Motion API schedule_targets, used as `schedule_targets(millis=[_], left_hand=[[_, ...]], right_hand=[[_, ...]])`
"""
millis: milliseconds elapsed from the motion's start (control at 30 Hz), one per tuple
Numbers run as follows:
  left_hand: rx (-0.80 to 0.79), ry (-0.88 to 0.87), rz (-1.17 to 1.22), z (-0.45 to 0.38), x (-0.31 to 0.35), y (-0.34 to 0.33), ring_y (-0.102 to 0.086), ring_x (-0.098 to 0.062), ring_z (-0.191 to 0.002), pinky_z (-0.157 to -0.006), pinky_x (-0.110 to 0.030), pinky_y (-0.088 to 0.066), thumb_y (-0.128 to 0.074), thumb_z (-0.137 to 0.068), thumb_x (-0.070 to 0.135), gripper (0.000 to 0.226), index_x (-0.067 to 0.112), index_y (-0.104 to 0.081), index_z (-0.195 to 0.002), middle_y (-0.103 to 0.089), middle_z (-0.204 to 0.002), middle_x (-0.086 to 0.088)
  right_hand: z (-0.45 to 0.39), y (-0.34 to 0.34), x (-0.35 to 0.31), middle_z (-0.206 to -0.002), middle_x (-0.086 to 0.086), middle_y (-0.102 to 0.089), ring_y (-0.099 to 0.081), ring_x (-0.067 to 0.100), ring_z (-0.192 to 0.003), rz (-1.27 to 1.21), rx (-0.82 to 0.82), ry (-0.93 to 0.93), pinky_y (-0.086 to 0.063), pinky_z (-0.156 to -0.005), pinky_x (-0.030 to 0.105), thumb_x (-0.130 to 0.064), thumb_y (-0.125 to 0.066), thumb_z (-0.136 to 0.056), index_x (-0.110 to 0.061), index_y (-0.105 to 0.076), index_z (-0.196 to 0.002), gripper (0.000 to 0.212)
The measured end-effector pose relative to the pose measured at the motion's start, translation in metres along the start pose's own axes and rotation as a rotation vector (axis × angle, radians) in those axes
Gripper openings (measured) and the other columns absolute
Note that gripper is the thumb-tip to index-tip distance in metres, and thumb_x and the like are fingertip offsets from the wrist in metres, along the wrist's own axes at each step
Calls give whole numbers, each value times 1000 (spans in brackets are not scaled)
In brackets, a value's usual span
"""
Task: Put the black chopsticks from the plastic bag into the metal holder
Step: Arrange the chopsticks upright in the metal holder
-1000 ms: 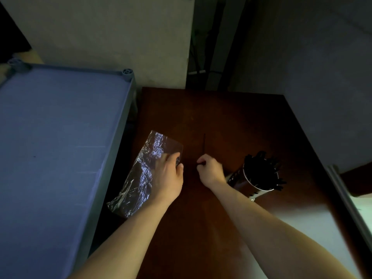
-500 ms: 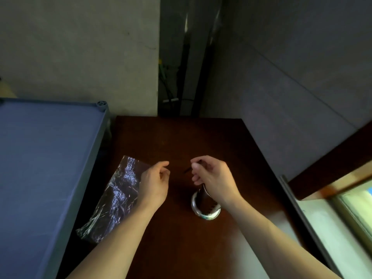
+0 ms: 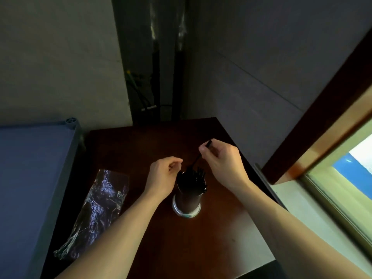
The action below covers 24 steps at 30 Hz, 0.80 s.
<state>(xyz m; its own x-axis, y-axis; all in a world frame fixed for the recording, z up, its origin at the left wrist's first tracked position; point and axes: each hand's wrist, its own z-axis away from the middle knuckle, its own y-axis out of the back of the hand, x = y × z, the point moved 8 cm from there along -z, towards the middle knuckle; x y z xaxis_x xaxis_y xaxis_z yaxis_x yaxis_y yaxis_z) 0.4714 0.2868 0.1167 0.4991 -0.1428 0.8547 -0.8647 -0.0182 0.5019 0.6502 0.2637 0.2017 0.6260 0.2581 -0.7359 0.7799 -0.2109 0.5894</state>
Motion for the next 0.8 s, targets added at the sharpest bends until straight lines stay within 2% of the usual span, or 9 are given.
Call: schedule_targets(millis=[133, 233, 300, 367, 500, 600, 700, 800], left_hand=[[-52, 22, -2, 3, 0, -21, -64, 4, -90, -67, -2, -49, -60, -100, 21, 21, 23, -72, -117, -70, -100, 12], [-104, 61, 25, 3, -2, -35, -65, 3, -89, -64, -4, -50, -64, -98, 21, 20, 25, -73, -115, -69, -98, 16], [-147, 87, 18, 2, -5, -46, -67, -1, -91, -67, -9, -52, -66, -96, 21, 20, 26, -73, -114, -71, -100, 11], [-182, 109, -3, 2, -7, -56, -69, -6, -92, -70, -17, -54, -67, -95, 23, 18, 26, -73, -112, -72, -100, 7], [-164, 153, -67, 0, -15, -66, -70, -15, -84, -70, -33, -60, -65, -95, 22, 8, 22, -73, -98, -73, -90, 1], [-114, 178, -140, -3, -20, -67, -71, -19, -82, -65, -31, -58, -63, -96, 22, 11, 21, -72, -90, -69, -84, 2], [-85, 154, -220, -8, -18, -66, -71, -24, -80, -65, -37, -60, -64, -96, 26, 15, 17, -74, -99, -71, -87, -4], [-54, 119, -230, -12, -13, -65, -71, -24, -91, -69, -31, -58, -64, -94, 16, 23, 17, -72, -115, -70, -99, -4]], right_hand=[[5, -3, 24, -72, -13, -63, -61, -1, -67, 99, -41, -27, -46, -52, 12, -20, -64, -97, -22, -70, -93, 8], [9, -22, 40, -77, -9, -65, -62, 5, -60, 177, -132, -64, -47, -47, 16, -20, -63, -96, -22, -68, -98, 6], [10, -36, 48, -82, -4, -66, -60, 6, -63, 233, -185, -66, -43, -46, 17, -20, -61, -97, -20, -67, -102, 8], [9, -48, 54, -89, 0, -66, -62, 12, -70, 269, -237, -74, -46, -51, 22, -21, -59, -98, -19, -67, -103, 10], [6, -66, 64, -102, 7, -67, -67, 25, -88, 328, -335, -130, -59, -72, 41, -24, -57, -100, -18, -66, -109, 14], [3, -74, 69, -110, 7, -66, -64, 27, -98, 344, -372, -143, -57, -81, 45, -27, -59, -100, -19, -63, -117, 20], [-2, -70, 67, -106, 3, -65, -63, 23, -96, 316, -315, -101, -56, -79, 41, -30, -60, -99, -20, -64, -114, 19], [-8, -67, 70, -100, 1, -66, -64, 22, -94, 331, -293, -65, -57, -76, 40, -27, -58, -101, -17, -68, -105, 15]])
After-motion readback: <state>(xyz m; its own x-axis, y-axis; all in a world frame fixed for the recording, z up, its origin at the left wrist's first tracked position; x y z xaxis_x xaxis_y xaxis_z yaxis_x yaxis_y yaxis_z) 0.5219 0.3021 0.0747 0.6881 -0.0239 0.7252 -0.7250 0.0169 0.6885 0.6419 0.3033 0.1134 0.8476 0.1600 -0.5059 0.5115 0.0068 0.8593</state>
